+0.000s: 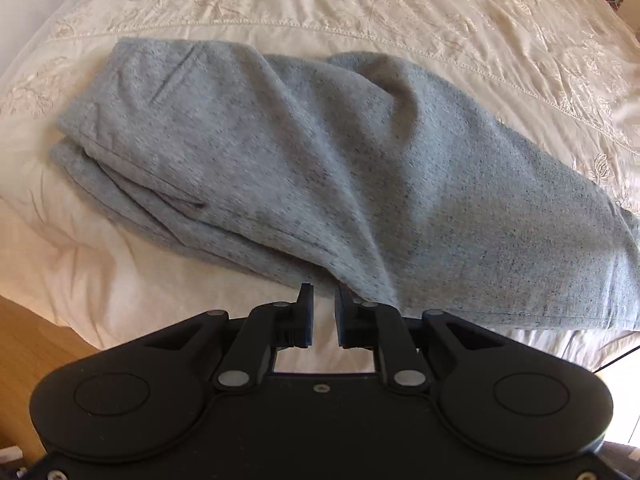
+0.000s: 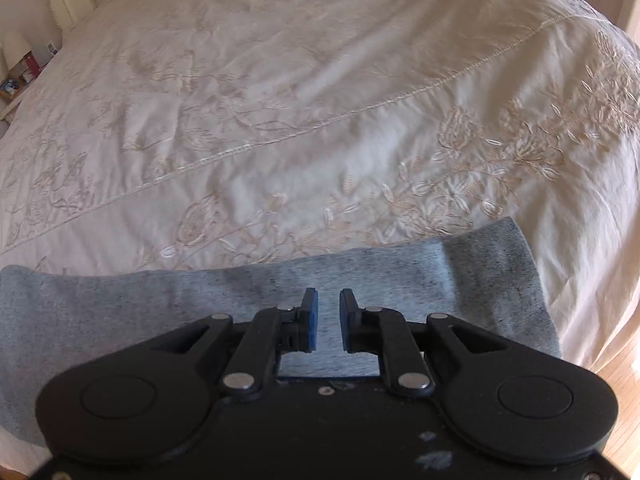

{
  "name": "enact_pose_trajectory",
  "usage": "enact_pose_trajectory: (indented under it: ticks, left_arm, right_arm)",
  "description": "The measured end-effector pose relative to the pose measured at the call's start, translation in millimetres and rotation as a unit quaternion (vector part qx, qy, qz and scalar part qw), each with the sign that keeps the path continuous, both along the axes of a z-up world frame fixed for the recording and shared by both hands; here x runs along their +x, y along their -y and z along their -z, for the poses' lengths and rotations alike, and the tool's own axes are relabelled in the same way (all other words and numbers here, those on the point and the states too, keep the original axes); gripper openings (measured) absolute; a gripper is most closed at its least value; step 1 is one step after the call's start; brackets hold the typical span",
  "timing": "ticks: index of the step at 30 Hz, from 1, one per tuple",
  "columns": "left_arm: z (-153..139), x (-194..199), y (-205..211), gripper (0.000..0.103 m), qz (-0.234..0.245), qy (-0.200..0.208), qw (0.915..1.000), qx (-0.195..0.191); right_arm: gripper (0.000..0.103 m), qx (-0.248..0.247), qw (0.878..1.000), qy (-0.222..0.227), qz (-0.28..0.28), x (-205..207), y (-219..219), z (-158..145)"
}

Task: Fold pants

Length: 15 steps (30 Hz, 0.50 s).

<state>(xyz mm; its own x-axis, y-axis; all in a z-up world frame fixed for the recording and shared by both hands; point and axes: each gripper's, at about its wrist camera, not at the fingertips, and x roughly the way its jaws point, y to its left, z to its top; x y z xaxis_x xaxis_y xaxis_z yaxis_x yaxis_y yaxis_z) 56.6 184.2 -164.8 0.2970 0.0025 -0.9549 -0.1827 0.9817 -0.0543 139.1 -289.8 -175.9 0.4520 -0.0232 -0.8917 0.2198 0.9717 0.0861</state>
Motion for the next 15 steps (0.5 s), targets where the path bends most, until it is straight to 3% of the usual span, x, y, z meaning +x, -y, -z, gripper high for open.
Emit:
enact_pose_trajectory:
  ticks: [7, 10, 15]
  left_arm:
    - [-28.7, 31.8, -93.1, 0.02, 0.006, 0.019, 0.9992, 0.035]
    - [-27.0, 51.7, -132.9, 0.02, 0.006, 0.019, 0.9974, 0.07]
    - [-17.6, 74.6, -192.0, 0.02, -0.009, 0.009, 0.997, 0.076]
  right_arm:
    - [0.02, 0.057, 0.991, 0.015, -0.122, -1.1, -163.2, -26.5]
    - [0.021, 0.077, 0.98, 0.005, -0.186, -6.8, -237.6, -26.5]
    - [0.024, 0.094, 0.953, -0.002, -0.286, -22.7, -340.9, -25.0]
